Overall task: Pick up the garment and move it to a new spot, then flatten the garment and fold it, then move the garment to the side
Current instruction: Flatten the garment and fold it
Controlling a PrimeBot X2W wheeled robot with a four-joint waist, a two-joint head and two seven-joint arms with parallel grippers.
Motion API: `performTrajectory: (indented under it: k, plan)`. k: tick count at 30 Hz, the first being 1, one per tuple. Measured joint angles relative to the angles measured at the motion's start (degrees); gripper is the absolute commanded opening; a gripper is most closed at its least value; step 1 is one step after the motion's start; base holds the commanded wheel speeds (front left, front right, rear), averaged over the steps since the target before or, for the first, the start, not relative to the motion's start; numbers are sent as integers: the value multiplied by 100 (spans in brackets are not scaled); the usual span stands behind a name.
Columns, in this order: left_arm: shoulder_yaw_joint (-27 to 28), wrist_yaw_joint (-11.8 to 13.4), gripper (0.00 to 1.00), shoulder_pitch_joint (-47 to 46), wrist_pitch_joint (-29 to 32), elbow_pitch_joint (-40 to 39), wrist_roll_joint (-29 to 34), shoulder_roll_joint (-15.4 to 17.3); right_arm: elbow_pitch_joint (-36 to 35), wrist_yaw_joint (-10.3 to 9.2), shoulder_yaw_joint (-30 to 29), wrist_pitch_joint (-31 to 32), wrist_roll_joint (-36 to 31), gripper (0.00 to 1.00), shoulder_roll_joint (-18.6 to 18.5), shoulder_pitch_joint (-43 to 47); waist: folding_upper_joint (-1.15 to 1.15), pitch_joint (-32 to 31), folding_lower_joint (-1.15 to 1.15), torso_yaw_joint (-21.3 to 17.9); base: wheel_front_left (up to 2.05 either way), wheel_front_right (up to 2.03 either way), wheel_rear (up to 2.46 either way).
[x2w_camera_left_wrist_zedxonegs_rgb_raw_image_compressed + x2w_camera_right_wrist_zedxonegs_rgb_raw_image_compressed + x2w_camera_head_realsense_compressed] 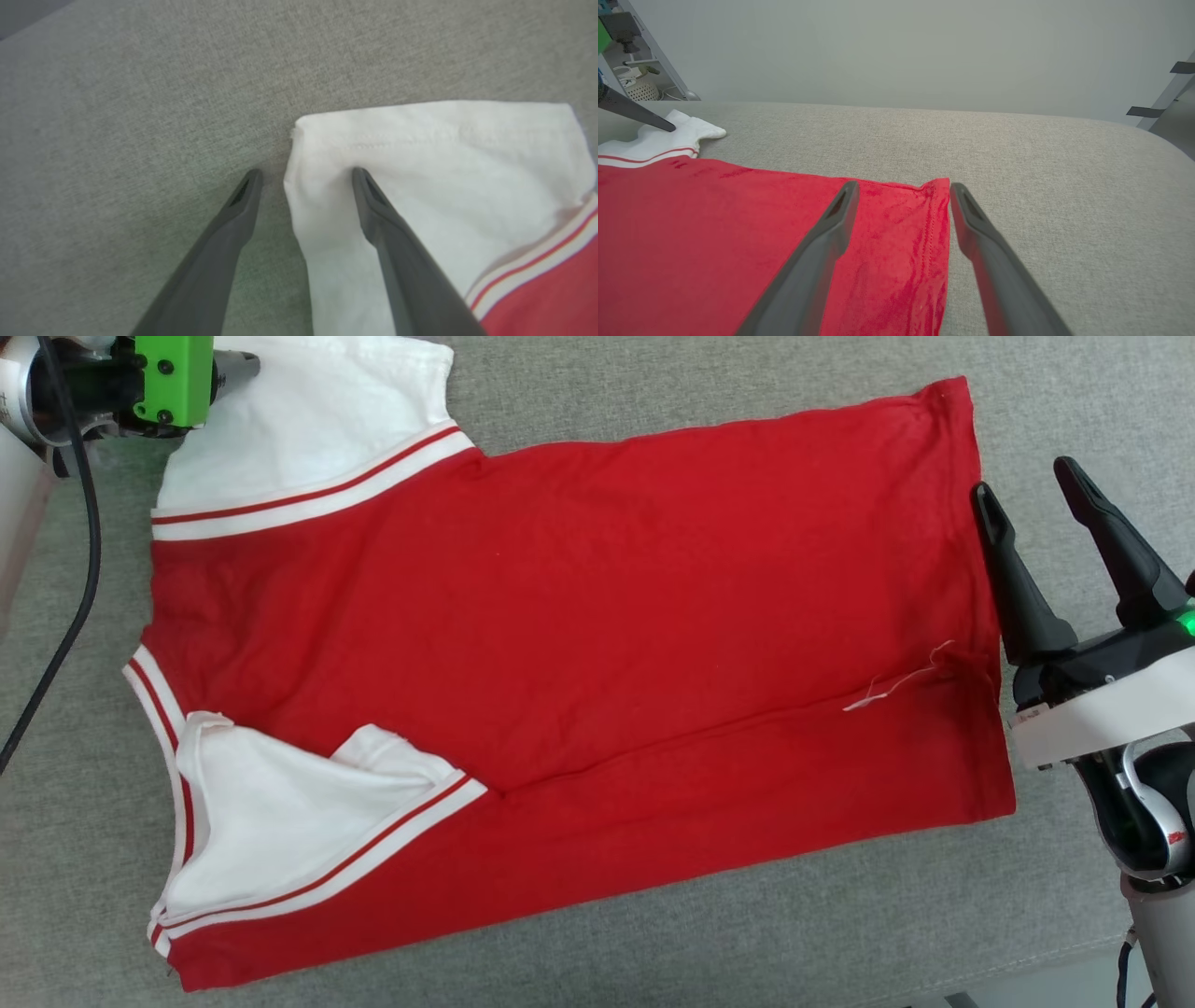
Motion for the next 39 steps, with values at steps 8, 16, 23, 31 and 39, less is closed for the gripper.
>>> performTrajectory:
  k: [8,16,23,31,39]
  plan:
    - [-111,-52,0,-51,131,19,-51,85,220,0,-48,-90,149,100,-144,-108,0,131,0,-121,0,0,0]
    - [-257,-90,0,265,-755,-312,-63,21,315,0,-265,292,307,100,-776,-784,0,-167,0,46,0,0,0]
    - [-537,-91,0,499,-1458,-1195,-126,129,703,0,404,2374,1095,100,-1836,-1634,0,-458,0,384,0,0,0]
    - [-817,-91,0,644,-1997,-1923,-126,296,1581,0,1269,4699,2062,100,-2520,-2587,0,-618,-1,836,0,0,0]
    - [-970,-91,0,631,-2263,-2186,97,265,2577,0,1705,5023,1941,100,-2271,-3176,0,-466,-1,1169,0,0,0]
